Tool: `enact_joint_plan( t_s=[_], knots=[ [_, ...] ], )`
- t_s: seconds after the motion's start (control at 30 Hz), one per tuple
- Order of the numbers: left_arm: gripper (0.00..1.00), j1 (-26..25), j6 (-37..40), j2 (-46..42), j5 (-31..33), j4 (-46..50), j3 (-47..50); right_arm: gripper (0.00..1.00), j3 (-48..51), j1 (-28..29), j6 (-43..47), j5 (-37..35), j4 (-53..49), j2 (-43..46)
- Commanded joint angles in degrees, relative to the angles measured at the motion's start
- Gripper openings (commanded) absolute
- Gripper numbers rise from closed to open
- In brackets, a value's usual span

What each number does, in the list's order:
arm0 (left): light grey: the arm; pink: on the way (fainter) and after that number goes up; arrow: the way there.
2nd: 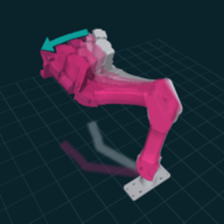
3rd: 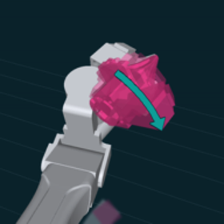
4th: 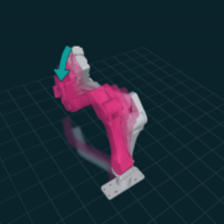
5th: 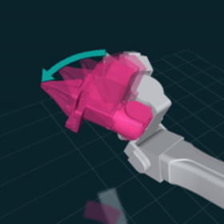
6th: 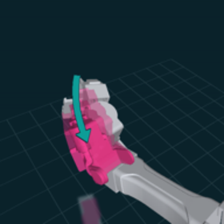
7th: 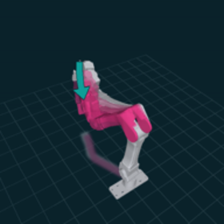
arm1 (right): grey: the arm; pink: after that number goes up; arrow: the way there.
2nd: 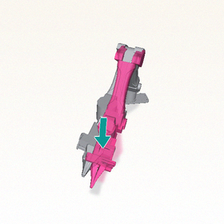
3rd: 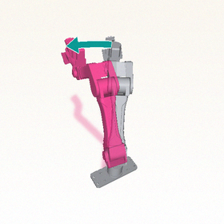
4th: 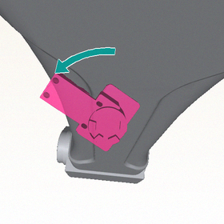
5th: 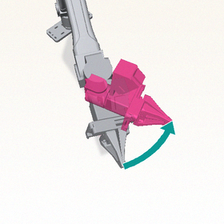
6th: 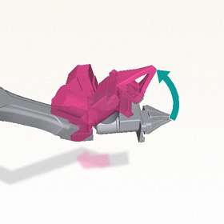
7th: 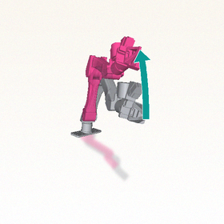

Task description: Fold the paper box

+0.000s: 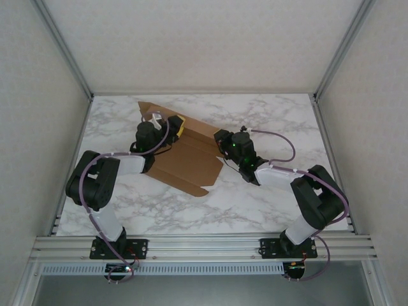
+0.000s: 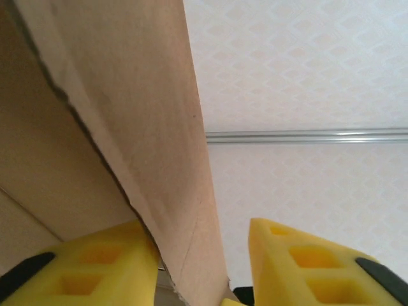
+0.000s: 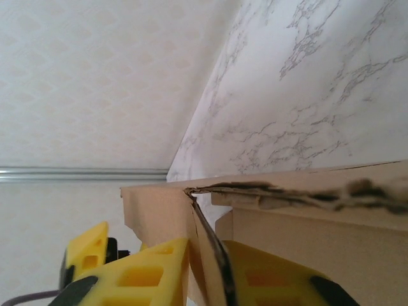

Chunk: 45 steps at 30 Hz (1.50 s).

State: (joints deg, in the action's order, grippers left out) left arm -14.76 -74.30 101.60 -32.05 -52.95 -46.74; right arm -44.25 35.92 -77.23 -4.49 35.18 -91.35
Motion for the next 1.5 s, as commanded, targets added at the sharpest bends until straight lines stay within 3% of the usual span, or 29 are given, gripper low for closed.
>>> enact_joint_plan(
  t_s=[0.0,0.33,0.73,1.2,1.37,1.47],
  knots=[
    [0.57,2.53,1.79,-2.71,-6.89,-3.41,0.65,0.19,-1.29,-1.2,2.5,1.49,-1.34,-0.68],
    [0.56,5.41,8.76,1.6,-17.22,-0.86,-4.65,0.19,-2.22,-2.09,3.23,5.16,-1.21,-1.76],
    [0.51,6.54,11.92,4.31,-17.39,5.09,-5.45,0.19,-2.85,-2.84,3.05,6.59,-1.91,-1.81],
    [0.55,8.12,11.36,7.46,-16.44,6.27,-10.02,0.19,-2.92,-2.95,2.53,8.51,-1.61,-2.43],
    [0.47,8.3,10.27,9.34,-16.61,5.14,-12.56,0.18,-3.03,-2.88,3.22,9.55,-1.52,-2.8],
    [0.36,8.29,8.23,9.75,-16.47,1.9,-12.03,0.18,-3.53,-2.97,3.92,10.54,-2.29,-3.03]
  ],
)
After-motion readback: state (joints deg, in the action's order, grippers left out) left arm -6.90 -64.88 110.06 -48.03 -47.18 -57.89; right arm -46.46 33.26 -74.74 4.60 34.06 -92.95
